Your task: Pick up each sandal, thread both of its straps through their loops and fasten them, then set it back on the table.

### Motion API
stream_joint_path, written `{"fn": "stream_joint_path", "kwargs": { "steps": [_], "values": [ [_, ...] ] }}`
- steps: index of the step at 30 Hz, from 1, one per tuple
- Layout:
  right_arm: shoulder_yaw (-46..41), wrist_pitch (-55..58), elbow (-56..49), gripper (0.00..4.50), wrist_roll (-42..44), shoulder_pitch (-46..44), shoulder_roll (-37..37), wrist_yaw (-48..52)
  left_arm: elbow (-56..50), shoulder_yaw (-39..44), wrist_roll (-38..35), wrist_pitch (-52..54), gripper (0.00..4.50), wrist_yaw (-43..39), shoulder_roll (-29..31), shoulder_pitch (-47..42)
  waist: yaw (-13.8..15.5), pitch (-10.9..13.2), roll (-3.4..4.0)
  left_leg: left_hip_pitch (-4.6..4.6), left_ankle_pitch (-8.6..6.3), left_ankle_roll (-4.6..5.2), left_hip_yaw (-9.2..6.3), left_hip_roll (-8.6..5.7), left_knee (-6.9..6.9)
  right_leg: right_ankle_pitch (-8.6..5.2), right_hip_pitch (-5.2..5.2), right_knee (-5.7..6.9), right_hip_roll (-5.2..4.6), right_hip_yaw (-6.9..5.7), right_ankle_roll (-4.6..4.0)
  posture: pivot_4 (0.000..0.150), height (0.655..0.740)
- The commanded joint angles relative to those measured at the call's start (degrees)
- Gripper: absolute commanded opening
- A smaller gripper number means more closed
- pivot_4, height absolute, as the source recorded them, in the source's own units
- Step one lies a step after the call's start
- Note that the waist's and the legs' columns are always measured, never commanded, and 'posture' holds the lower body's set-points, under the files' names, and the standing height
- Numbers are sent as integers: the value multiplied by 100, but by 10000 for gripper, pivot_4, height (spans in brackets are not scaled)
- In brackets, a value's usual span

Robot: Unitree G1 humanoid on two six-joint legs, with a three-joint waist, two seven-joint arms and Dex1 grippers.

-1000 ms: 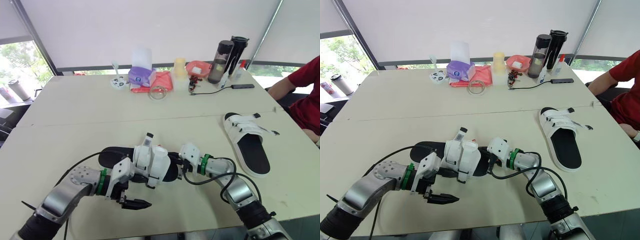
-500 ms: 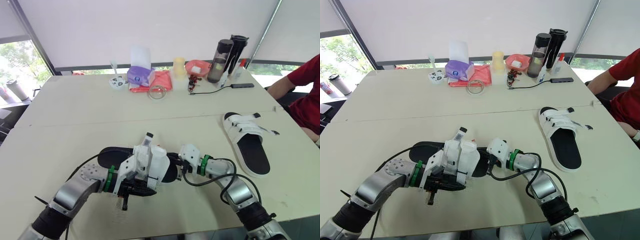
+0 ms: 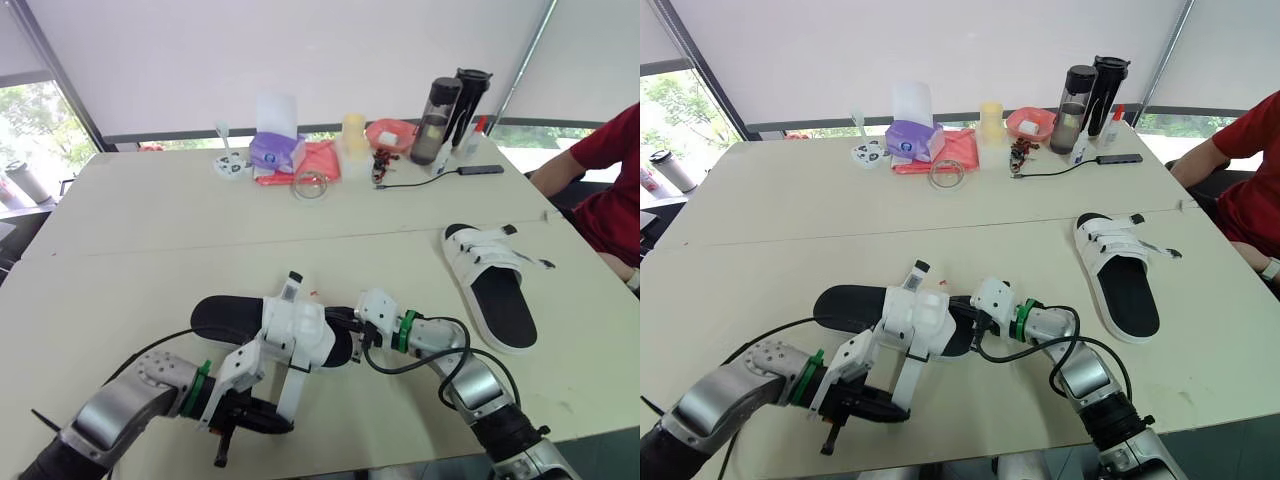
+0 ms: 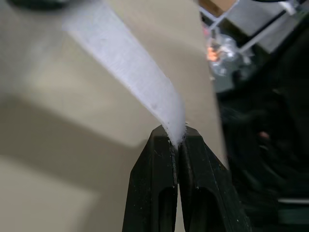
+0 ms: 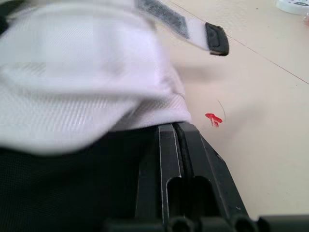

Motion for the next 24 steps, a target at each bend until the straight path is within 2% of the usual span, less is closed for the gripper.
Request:
{"fn": "stream_joint_path", "kwargs": {
  "steps": [1,8,12,17,24],
  "values": [
    [194,353,584,0,-279,226,-104,31,-284,74,-193,158,536,-28,143,183,-5,0,0,0,0,0,0,0,0,-3,1,0,0,0,5,1500,7400],
    [221,302,676,0,-286,153,-82,68,-297,99,-249,179,536,146,13,279,-22,0,0,1,-2,-1,2,3,-10,-12,0,-1,0,0,6,1500,7400],
    [222,275,722,0,-296,113,-69,82,-303,506,-938,738,536,455,-425,-96,-9,1,-4,2,-2,-1,2,4,-5,-11,3,1,1,-1,6,1500,7400],
    [223,238,756,0,-301,98,-79,85,-512,1009,-1963,1574,536,619,-495,-463,-11,1,-4,4,-2,-1,2,5,7,-13,8,4,3,-2,8,1500,7400],
    [228,205,777,0,-313,97,-63,60,-580,1697,-3458,2566,536,1329,-643,-1007,-13,2,-6,6,4,7,2,4,7,-11,4,11,6,-4,8,1500,7400]
  ]
}}
